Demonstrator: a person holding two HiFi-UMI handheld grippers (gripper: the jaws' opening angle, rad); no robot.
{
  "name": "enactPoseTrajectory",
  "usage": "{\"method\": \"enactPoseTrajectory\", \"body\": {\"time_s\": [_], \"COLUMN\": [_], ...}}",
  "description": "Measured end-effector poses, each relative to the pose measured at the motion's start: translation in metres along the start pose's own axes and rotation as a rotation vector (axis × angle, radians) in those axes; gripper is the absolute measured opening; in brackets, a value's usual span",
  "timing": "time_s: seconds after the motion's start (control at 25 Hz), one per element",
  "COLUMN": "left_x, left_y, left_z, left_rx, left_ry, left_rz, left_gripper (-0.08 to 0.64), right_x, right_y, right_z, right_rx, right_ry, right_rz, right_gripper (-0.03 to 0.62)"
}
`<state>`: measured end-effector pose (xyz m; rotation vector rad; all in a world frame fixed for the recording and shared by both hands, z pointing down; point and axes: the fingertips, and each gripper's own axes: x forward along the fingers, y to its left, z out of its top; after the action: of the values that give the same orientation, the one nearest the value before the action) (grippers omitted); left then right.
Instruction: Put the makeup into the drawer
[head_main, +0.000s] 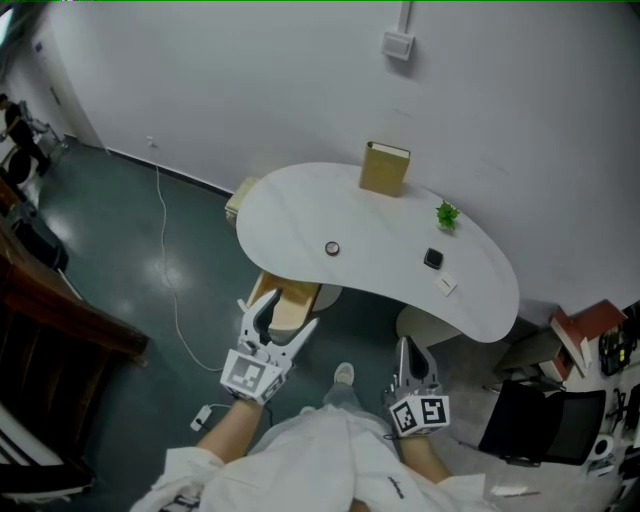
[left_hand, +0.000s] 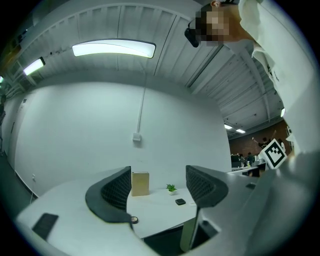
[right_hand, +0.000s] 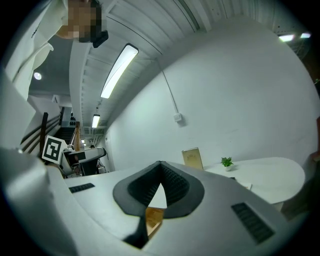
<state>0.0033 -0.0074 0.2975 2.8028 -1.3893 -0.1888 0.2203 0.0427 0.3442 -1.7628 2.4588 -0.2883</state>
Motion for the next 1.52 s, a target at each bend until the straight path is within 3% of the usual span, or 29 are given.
{"method": "enactPoseTrajectory", "body": {"time_s": [0.6, 1.0, 1.24, 1.52], "left_x": [0.142, 0.185, 0.198, 0.210], "left_y": [0.051, 0.077, 0.097, 0.111], "left_z": [-0.035, -0.074, -0.104, -0.159], "left_rx": [0.003, 0.000, -0.002, -0.001], "left_ry": [0.071, 0.157, 0.221, 0.318], "left_rz": [0.069, 0.137, 0.126, 0.054], "left_gripper": [0.337, 0.336, 0.336, 0.325], "right_x": [0.147, 0.212, 0.247, 0.273], "right_y": [-0.072, -0.082, -0.064, -0.056], "right_z": [0.007, -0.019, -0.044, -0.082], "right_rx": [0.013, 0.031, 0.016, 0.020], "right_ry": [0.074, 0.154, 0.200, 0.277], "right_rz": [0.131, 0.246, 0.287, 0.240], "right_gripper": [0.017, 0.017, 0.017, 0.017]}}
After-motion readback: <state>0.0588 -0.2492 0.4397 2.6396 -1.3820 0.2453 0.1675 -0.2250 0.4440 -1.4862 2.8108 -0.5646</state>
